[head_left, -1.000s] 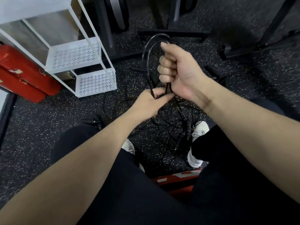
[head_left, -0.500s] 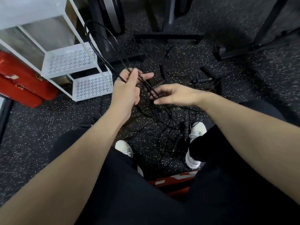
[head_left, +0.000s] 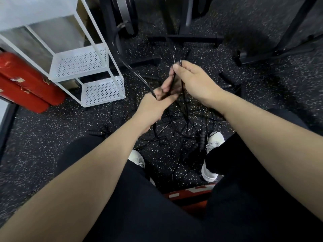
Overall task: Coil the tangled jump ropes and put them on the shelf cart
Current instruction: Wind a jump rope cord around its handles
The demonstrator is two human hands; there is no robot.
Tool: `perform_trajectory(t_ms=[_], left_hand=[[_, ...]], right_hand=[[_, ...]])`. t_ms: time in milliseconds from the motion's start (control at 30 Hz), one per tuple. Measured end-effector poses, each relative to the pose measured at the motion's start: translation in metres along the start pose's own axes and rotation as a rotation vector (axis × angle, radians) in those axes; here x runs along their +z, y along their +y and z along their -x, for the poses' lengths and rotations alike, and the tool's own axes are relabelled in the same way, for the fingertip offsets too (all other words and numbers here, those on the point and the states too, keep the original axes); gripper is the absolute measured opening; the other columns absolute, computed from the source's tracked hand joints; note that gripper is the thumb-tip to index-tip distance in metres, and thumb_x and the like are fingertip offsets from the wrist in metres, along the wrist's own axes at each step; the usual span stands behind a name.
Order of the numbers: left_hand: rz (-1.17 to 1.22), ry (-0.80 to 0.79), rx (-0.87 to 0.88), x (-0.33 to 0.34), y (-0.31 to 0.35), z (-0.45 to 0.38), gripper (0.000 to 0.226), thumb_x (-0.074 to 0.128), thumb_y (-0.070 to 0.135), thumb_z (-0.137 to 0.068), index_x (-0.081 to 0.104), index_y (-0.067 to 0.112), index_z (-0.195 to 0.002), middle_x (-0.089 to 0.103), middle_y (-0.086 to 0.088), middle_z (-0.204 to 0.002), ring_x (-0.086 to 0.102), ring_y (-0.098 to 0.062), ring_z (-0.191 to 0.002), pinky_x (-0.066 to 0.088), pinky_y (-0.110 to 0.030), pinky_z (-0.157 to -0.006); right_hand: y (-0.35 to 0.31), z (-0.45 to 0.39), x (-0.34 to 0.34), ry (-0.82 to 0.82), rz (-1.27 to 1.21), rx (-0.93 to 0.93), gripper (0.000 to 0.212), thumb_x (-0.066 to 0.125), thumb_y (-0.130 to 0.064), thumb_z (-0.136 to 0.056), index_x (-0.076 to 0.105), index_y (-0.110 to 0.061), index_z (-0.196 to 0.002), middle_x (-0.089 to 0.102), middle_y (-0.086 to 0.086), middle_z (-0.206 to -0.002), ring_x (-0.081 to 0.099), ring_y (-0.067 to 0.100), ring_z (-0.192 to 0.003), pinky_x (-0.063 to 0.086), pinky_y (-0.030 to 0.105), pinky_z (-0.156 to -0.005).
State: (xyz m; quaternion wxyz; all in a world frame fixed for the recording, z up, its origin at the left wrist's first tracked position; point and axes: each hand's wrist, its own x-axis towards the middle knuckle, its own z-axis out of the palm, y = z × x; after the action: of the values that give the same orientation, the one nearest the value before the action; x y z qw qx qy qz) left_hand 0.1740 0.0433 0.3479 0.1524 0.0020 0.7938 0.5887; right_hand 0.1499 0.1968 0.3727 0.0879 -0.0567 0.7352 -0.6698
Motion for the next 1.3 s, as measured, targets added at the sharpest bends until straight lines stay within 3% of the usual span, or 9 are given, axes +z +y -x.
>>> perform_trajectory(t_ms=[300, 433, 533, 667, 833, 933, 1033, 1200, 1300], left_hand=[[-0.022, 0.002, 0.038, 0.014, 0.006, 0.002, 0.030, 0.061, 0.029, -0.103, 0.072, 0.032, -0.076, 0.051, 0.016, -0.044, 0.035, -0.002, -0.037, 0.028, -0.018, -0.041], [0.000, -0.002, 0.021, 0.009, 0.009, 0.002, 0.025, 0.054, 0.035, -0.106, 0.075, 0.029, -0.094, 0.079, 0.008, -0.090, 0.034, -0.004, -0.041, 0.027, -0.022, -0.041], [0.151, 0.107, -0.036, 0.004, 0.016, 0.000, 0.023, 0.055, 0.035, -0.106, 0.076, 0.025, -0.101, 0.072, 0.007, -0.078, 0.036, 0.000, -0.041, 0.025, -0.025, -0.047], [0.314, 0.147, 0.006, -0.003, 0.028, 0.001, 0.023, 0.050, 0.034, -0.108, 0.066, 0.018, -0.102, 0.079, 0.002, -0.105, 0.026, -0.008, -0.042, 0.014, -0.030, -0.049], [0.455, 0.154, 0.068, -0.008, 0.031, 0.002, 0.027, 0.049, 0.039, -0.108, 0.066, 0.021, -0.118, 0.076, 0.003, -0.118, 0.021, -0.007, -0.045, 0.009, -0.031, -0.050], [0.335, 0.136, 0.022, -0.014, 0.025, -0.001, 0.037, 0.055, 0.046, -0.103, 0.061, 0.033, -0.137, 0.076, 0.016, -0.110, 0.023, -0.008, -0.049, 0.014, -0.028, -0.047], [0.122, 0.043, -0.005, -0.008, 0.015, 0.004, 0.031, 0.060, 0.035, -0.103, 0.064, 0.028, -0.133, 0.065, 0.019, -0.064, 0.033, -0.002, -0.044, 0.025, -0.017, -0.043], [0.097, -0.061, 0.022, 0.003, 0.004, 0.004, 0.010, 0.064, 0.038, -0.098, 0.065, 0.028, -0.096, 0.045, 0.014, -0.047, 0.028, -0.006, -0.039, 0.022, -0.024, -0.042], [-0.044, -0.096, 0.042, 0.004, 0.003, 0.006, 0.010, 0.073, 0.028, -0.095, 0.071, 0.030, -0.105, 0.070, 0.017, -0.067, 0.035, -0.009, -0.045, 0.028, -0.019, -0.042]], right_hand=[[-0.019, 0.001, -0.003, -0.003, -0.238, 0.013, 0.026, 0.034, -0.027, -0.112, 0.053, -0.016, -0.097, 0.078, 0.009, -0.090, 0.069, 0.023, -0.081, 0.049, 0.038, -0.071], [0.000, -0.002, -0.012, -0.038, -0.196, 0.049, 0.031, 0.038, -0.040, -0.109, 0.055, -0.018, -0.123, 0.076, 0.009, -0.112, 0.067, 0.021, -0.092, 0.054, 0.037, -0.078], [0.019, 0.003, -0.023, -0.235, 0.166, 0.140, 0.056, 0.050, -0.061, -0.098, 0.048, -0.030, -0.144, 0.067, -0.006, -0.131, 0.063, 0.009, -0.108, 0.053, 0.040, -0.101], [0.028, 0.011, -0.021, -0.400, 0.596, 0.182, 0.031, 0.062, -0.047, -0.097, 0.069, -0.029, -0.122, 0.065, -0.028, -0.071, 0.056, -0.004, -0.061, 0.044, 0.012, -0.072], [0.029, 0.011, -0.015, -0.217, 0.769, -0.035, 0.033, 0.043, -0.034, -0.109, 0.070, -0.018, -0.099, 0.068, -0.020, -0.077, 0.060, -0.010, -0.065, 0.045, 0.022, -0.070], [0.017, 0.010, -0.010, -0.085, 0.555, -0.057, 0.035, 0.033, -0.032, -0.111, 0.060, -0.018, -0.093, 0.074, -0.007, -0.076, 0.062, -0.009, -0.068, 0.045, 0.014, -0.078], [0.003, 0.007, -0.003, -0.042, 0.207, -0.001, 0.032, 0.035, -0.029, -0.111, 0.053, -0.018, -0.086, 0.067, 0.000, -0.066, 0.069, 0.019, -0.064, 0.051, 0.026, -0.068], [-0.009, 0.006, 0.005, -0.029, -0.106, -0.012, 0.031, 0.034, -0.024, -0.111, 0.049, -0.015, -0.085, 0.055, 0.001, -0.058, 0.050, 0.021, -0.052, 0.044, 0.032, -0.057], [-0.021, 0.004, 0.004, 0.024, -0.343, -0.004, 0.032, 0.032, -0.025, -0.112, 0.045, -0.015, -0.084, 0.048, 0.000, -0.054, 0.043, 0.019, -0.048, 0.037, 0.029, -0.051]])
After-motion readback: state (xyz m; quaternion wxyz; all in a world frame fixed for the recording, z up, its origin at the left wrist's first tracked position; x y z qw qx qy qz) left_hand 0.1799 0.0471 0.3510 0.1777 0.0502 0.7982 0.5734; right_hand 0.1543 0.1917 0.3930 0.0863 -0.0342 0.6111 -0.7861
